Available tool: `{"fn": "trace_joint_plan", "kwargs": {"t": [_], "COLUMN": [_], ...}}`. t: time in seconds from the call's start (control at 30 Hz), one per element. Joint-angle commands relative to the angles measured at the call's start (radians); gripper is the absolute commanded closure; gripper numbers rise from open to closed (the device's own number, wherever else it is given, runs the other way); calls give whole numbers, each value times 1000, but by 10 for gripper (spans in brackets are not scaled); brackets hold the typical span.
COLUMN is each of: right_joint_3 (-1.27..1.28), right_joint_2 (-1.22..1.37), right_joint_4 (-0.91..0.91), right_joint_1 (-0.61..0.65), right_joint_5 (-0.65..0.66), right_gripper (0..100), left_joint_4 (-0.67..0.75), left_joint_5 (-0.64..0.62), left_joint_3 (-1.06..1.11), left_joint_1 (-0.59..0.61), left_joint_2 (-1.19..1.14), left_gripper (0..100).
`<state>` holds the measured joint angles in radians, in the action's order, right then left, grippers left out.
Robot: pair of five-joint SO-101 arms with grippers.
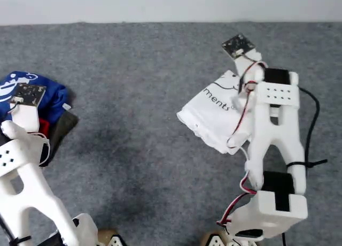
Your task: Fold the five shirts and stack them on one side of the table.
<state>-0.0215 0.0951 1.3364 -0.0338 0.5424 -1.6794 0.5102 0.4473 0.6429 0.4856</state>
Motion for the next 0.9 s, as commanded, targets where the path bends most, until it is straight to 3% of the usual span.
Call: {"fn": "trace_joint_plan", "kwargs": {"t": [0.0, 0.2, 0.27, 0.53, 0.87], "right_joint_3": [-48, -48, -49, -49, -54], "right_joint_2": [-38, 142, 202, 325, 93], "right_joint_4": [120, 38, -1, -18, 42], "right_joint_1": [64, 163, 180, 272, 245], "right_joint_5": [-155, -235, -258, -275, -276], "right_gripper": [763, 998, 966, 989, 989], "left_joint_4": [12, 12, 12, 12, 14], "left_joint_5": [-9, -9, -9, -9, -9], "left_joint_3": [-2, -2, -2, -4, -2], "left_joint_1": [-8, -8, -8, -8, -8], "left_joint_2": [9, 9, 9, 9, 9], "left_gripper": [985, 985, 985, 985, 985]}}
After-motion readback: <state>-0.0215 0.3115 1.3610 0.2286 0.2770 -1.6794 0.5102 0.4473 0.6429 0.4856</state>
